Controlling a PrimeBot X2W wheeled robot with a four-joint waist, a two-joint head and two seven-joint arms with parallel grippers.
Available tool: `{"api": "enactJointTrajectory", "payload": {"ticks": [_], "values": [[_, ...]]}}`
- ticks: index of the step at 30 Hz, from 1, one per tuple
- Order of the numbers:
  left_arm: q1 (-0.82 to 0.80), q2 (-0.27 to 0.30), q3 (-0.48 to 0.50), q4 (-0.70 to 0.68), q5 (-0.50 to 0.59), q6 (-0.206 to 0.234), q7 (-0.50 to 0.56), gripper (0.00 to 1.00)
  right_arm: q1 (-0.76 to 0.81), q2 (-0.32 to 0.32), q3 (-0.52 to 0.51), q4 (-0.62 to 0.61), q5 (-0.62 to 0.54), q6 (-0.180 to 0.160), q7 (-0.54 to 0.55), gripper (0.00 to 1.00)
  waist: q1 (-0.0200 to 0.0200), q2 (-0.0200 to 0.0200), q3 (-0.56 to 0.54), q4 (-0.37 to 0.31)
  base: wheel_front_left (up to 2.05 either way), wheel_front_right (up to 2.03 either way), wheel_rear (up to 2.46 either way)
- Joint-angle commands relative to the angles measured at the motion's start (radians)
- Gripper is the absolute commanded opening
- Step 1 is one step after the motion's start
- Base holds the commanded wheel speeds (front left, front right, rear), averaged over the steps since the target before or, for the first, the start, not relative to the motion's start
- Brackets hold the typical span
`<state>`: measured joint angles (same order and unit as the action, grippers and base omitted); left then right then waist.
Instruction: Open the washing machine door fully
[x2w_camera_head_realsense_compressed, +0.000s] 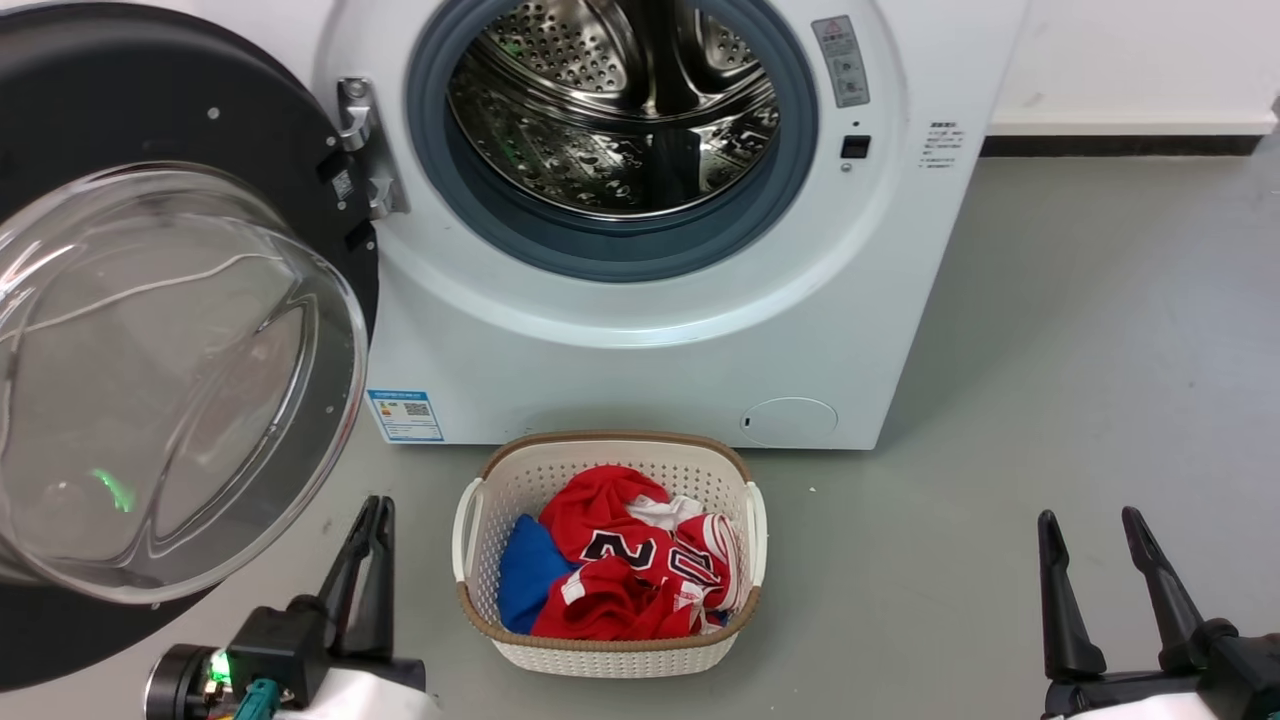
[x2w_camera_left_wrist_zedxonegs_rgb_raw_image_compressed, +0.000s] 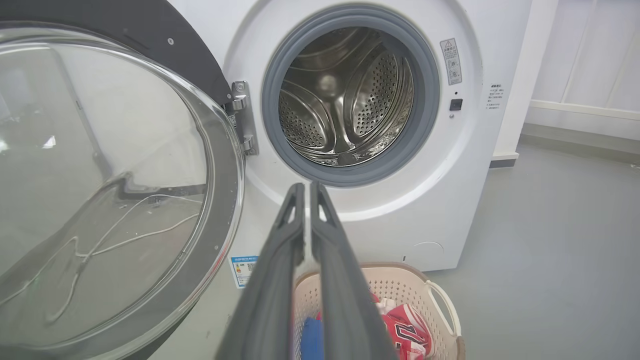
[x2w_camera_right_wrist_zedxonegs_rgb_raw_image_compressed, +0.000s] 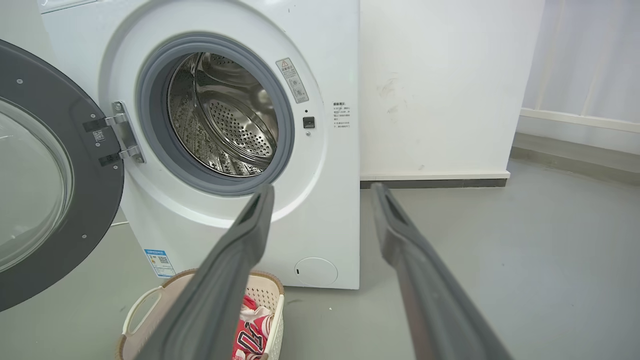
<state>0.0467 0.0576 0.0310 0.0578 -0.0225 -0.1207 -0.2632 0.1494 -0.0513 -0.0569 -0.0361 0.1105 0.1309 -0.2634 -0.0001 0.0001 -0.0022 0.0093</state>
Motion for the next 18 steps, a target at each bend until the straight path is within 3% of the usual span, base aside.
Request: {"api": "enactJointTrajectory", "payload": {"ticks": [1,18], "values": [[0.009,0.000,-0.002,-0.001,-0.004,0.005,-0.002,1.00,0.011,0.002,-0.001,-0.001,0.007,0.000,-0.002,1.00,0.0001,-0.0001,0.001,-0.007,0.00,0.00,0.00],[0.047,-0.007,-0.029,0.027,-0.009,0.080,-0.002,1.00,0.022,0.003,0.005,0.002,0.016,0.000,-0.002,1.00,0.0001,-0.0001,0.004,-0.039,0.00,0.00,0.00]]}}
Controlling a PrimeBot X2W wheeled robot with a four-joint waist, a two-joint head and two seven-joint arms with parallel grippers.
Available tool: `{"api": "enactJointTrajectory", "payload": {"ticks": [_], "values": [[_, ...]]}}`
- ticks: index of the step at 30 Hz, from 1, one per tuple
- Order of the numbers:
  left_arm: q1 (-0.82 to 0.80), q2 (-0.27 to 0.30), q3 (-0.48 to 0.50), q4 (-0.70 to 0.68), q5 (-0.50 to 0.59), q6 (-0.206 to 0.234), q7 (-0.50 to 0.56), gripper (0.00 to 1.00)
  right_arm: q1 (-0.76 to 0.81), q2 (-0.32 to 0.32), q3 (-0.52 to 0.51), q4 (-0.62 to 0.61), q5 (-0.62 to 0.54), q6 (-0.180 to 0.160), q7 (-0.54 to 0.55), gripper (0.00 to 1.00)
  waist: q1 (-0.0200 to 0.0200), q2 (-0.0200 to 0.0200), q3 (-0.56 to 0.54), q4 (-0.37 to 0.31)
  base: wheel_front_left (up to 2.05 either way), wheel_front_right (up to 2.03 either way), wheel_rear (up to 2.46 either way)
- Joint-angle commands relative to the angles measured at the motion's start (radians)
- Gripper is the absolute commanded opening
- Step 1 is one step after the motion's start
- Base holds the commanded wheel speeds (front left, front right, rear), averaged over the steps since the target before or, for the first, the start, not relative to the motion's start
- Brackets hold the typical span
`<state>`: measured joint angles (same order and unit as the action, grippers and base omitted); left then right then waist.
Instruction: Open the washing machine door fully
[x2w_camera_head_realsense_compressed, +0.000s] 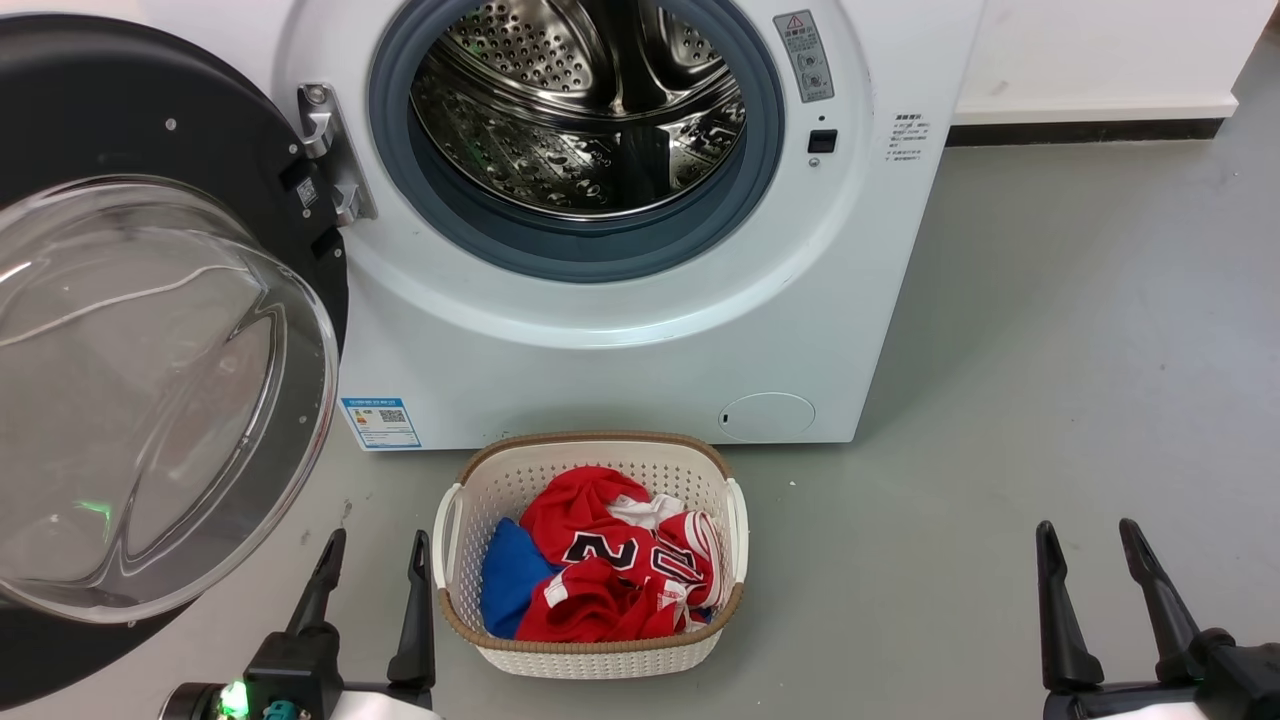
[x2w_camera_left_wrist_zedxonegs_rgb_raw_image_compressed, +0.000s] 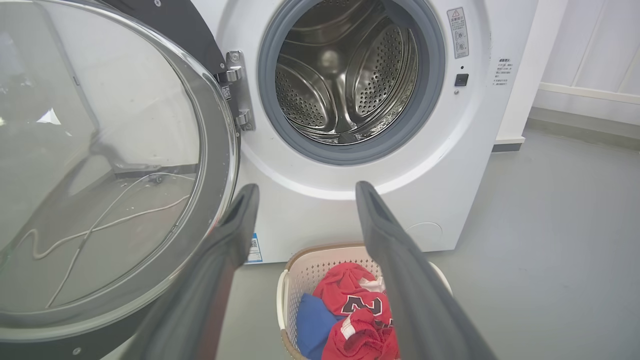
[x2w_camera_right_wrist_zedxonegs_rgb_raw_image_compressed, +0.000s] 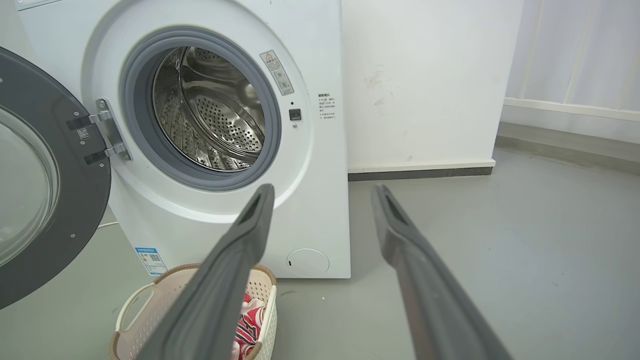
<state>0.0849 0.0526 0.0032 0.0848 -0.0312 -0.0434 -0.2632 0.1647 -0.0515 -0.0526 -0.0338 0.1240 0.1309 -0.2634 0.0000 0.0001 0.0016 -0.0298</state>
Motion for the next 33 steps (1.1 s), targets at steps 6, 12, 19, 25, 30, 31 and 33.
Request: {"api": "enactJointTrajectory", "payload": {"ticks": [6,12,19,25,30,31,33], "values": [[0.005,-0.002,-0.003,0.010,-0.008,0.009,-0.002,1.00,0.006,0.003,0.002,0.005,0.005,0.000,-0.002,1.00,0.0000,-0.0001,0.001,0.002,0.00,0.00,0.00],[0.009,-0.001,-0.002,0.045,-0.009,0.008,0.003,0.00,0.005,0.000,0.003,0.036,0.009,0.000,0.001,0.00,0.0000,-0.0001,0.000,0.003,0.00,0.00,0.00],[-0.009,-0.001,0.014,0.073,-0.132,0.001,0.041,0.00,-0.013,-0.007,0.008,0.061,0.135,0.000,0.022,0.00,0.0000,-0.0001,0.000,0.004,0.00,0.00,0.00],[-0.023,-0.001,0.020,0.077,-0.256,-0.007,0.067,0.00,-0.038,-0.014,0.012,0.080,0.259,0.000,0.045,0.00,0.0000,-0.0001,0.000,0.005,0.00,0.00,0.00],[-0.034,-0.001,0.025,0.081,-0.352,-0.013,0.088,0.00,-0.056,-0.019,0.015,0.095,0.354,0.000,0.063,0.00,0.0000,-0.0001,0.000,0.006,0.00,0.00,0.00],[-0.037,-0.002,0.027,0.082,-0.371,-0.014,0.093,0.00,-0.060,-0.020,0.015,0.097,0.373,0.000,0.066,0.00,0.0000,-0.0001,0.000,0.006,0.00,0.00,0.00],[-0.042,-0.002,0.029,0.084,-0.407,-0.016,0.101,0.00,-0.066,-0.021,0.016,0.102,0.409,0.000,0.073,0.00,0.0000,-0.0001,0.000,0.007,0.00,0.00,0.00]]}}
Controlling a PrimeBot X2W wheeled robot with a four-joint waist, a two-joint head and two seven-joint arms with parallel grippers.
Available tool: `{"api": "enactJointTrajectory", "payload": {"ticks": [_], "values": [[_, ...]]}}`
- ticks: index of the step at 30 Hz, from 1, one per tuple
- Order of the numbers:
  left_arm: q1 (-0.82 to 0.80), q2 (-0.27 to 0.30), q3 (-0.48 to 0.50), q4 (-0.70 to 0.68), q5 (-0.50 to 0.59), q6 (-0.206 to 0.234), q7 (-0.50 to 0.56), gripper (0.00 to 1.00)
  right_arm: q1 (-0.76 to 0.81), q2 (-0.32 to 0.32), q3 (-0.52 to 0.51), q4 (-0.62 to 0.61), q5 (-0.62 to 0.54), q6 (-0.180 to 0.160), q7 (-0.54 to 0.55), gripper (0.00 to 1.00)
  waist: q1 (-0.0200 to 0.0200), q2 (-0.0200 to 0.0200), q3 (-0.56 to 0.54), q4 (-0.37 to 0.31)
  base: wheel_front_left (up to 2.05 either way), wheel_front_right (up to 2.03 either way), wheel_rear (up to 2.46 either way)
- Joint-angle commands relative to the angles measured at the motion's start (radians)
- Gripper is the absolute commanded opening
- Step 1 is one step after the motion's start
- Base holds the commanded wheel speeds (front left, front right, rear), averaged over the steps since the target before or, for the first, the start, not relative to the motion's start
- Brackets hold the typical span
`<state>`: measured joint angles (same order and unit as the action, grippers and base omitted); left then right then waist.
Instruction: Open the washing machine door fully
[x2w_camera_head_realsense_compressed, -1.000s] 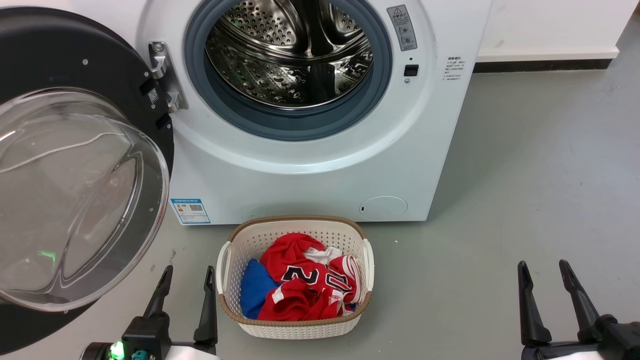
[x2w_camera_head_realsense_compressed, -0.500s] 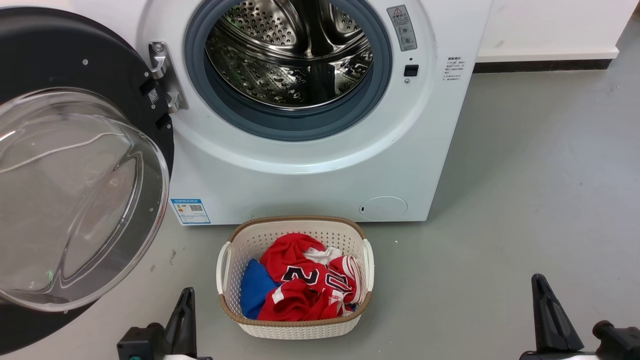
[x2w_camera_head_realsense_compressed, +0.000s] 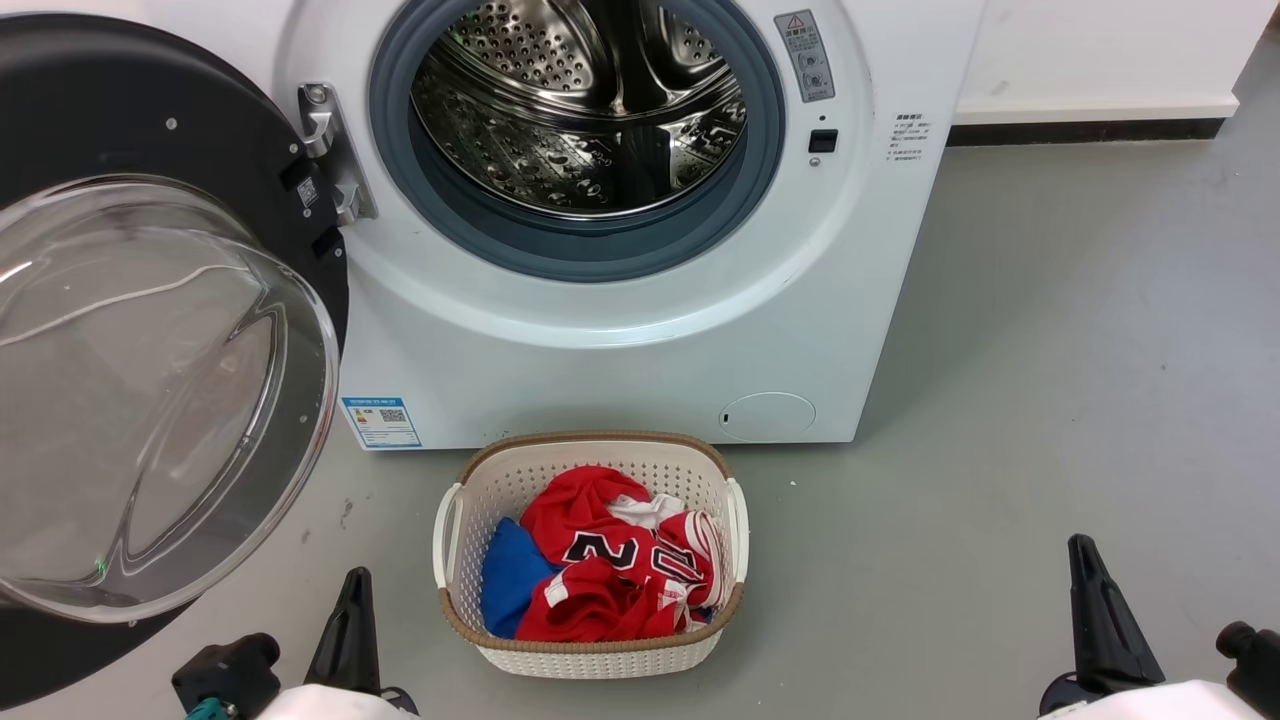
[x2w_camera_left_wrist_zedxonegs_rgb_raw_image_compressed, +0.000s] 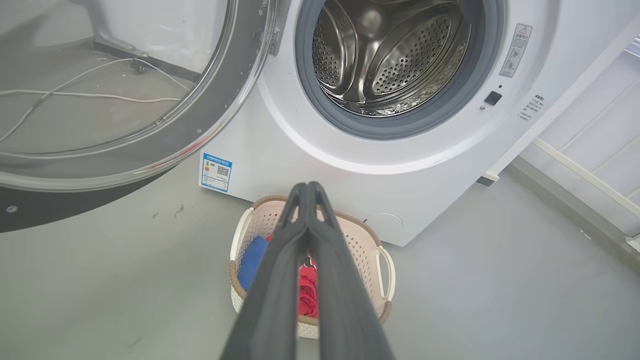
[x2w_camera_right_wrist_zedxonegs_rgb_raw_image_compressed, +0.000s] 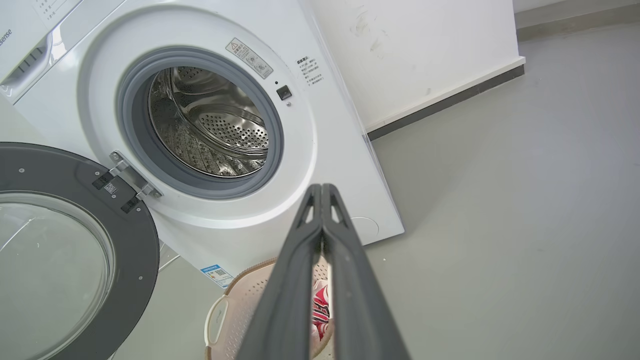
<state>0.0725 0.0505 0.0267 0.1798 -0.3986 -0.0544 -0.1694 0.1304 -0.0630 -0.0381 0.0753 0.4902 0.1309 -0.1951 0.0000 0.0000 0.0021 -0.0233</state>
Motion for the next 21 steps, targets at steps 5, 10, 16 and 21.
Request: {"api": "enactJointTrajectory", "payload": {"ticks": [5,10,16,21], "values": [[-0.041,0.001,0.011,-0.006,-0.127,-0.011,0.027,0.00,-0.048,-0.013,0.002,0.005,0.129,0.000,0.022,0.00,0.0000,0.0000,0.000,0.001,0.00,0.00,0.00],[-0.053,0.000,0.017,-0.001,-0.210,-0.016,0.047,0.00,-0.063,-0.016,0.002,0.018,0.210,0.000,0.039,0.00,0.0000,0.0000,0.000,0.002,0.00,0.00,0.00],[-0.065,0.000,0.024,0.005,-0.304,-0.022,0.069,0.00,-0.080,-0.019,0.002,0.031,0.300,0.000,0.059,0.00,0.0000,0.0000,0.000,0.004,0.00,0.00,0.00],[-0.077,0.000,0.030,0.011,-0.391,-0.027,0.089,0.00,-0.095,-0.021,0.001,0.044,0.385,0.000,0.078,0.00,0.0000,0.0000,0.000,0.005,0.00,0.00,0.00]]}}
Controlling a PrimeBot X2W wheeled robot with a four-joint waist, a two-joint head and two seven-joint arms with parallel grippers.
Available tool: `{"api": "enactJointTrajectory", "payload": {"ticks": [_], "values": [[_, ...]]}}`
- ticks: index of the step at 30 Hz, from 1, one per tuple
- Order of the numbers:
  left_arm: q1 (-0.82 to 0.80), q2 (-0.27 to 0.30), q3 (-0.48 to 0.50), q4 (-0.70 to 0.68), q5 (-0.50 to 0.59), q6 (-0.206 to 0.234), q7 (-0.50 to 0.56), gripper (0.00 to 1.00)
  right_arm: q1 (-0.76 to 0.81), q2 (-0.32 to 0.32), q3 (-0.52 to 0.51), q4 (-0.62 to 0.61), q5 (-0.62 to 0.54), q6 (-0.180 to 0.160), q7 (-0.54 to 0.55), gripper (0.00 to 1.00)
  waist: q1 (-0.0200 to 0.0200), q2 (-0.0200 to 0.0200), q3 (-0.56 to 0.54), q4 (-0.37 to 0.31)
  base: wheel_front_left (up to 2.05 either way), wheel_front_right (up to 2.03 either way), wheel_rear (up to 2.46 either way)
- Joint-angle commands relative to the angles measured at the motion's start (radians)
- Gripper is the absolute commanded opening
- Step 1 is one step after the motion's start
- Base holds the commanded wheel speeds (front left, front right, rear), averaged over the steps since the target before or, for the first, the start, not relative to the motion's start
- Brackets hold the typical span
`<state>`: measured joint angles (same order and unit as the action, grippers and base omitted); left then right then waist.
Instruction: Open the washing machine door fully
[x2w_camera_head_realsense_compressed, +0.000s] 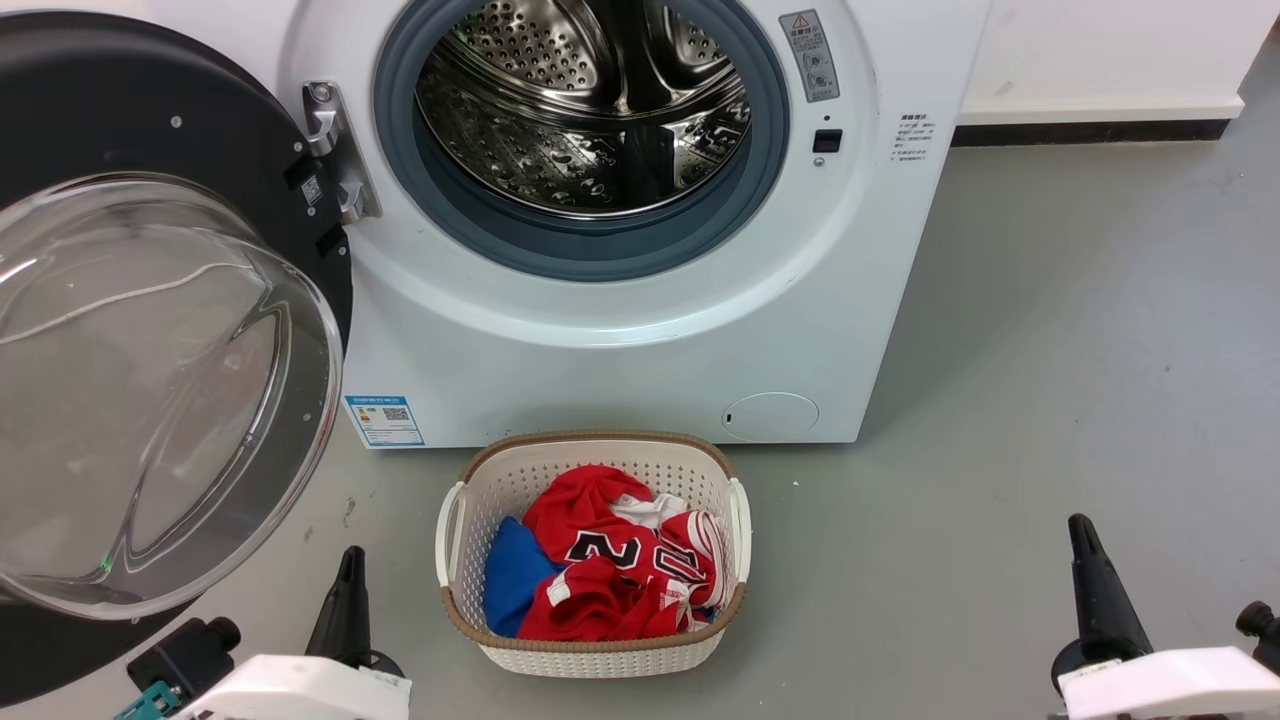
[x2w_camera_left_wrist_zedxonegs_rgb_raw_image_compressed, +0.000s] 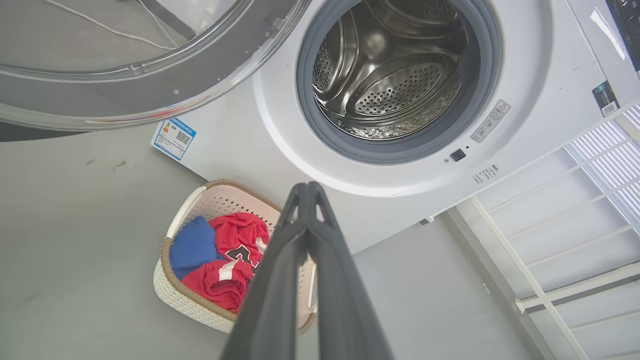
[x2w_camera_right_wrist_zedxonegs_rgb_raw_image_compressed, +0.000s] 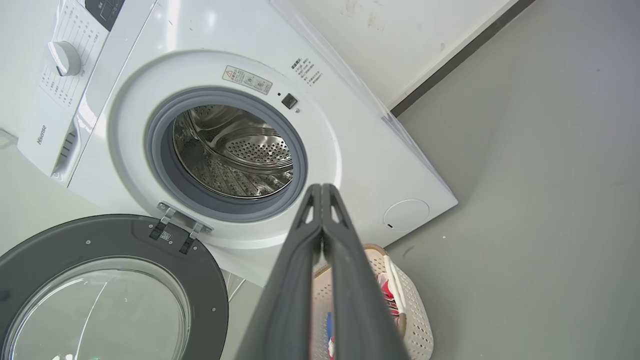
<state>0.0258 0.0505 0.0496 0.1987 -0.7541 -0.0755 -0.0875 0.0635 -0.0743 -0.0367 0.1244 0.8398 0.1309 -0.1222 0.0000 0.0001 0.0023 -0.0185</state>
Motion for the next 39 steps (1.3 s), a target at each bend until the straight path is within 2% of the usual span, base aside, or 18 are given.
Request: {"api": "enactJointTrajectory", "payload": {"ticks": [1,39], "values": [[-0.032,0.000,0.008,-0.007,-0.049,-0.007,0.011,0.00,-0.030,-0.010,-0.001,-0.003,0.049,0.000,0.008,0.00,0.0000,-0.0001,0.000,0.001,0.00,0.00,0.00],[-0.094,0.000,0.041,0.022,-0.496,-0.035,0.118,0.00,-0.113,-0.011,-0.017,0.063,0.471,0.000,0.114,0.00,0.0000,-0.0001,0.000,0.009,0.00,0.00,0.00]]}}
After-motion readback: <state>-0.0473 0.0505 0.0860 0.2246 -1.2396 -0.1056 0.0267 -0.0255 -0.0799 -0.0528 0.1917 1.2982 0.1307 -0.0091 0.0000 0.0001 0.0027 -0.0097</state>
